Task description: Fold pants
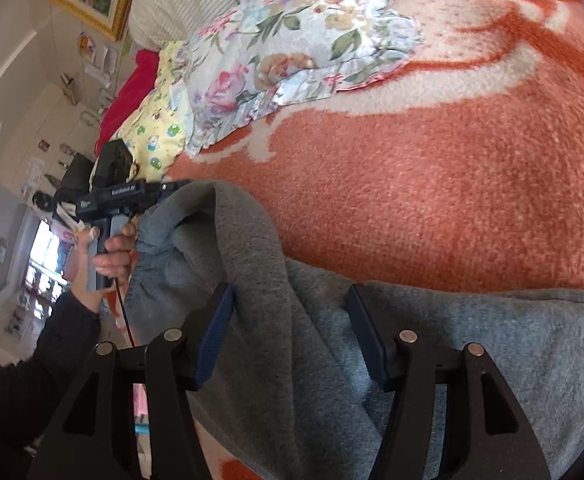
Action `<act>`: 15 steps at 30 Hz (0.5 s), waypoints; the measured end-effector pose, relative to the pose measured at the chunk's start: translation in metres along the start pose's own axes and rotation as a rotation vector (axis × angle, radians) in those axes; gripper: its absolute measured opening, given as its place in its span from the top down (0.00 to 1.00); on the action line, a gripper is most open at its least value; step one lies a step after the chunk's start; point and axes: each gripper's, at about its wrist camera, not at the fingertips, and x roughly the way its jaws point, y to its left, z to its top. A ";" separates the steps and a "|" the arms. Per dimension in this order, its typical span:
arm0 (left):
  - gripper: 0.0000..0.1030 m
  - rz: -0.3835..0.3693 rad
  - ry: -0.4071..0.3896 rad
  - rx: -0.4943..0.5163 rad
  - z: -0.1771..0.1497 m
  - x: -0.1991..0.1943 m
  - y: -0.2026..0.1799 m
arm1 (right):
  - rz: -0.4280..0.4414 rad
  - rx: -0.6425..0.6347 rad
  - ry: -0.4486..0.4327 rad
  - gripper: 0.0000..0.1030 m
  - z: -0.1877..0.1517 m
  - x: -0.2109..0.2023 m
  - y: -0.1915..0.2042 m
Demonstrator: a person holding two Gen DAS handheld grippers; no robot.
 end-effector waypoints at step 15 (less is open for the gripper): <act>0.94 0.005 -0.292 0.117 0.001 -0.107 -0.039 | -0.097 -0.173 -0.167 0.93 0.026 -0.045 0.045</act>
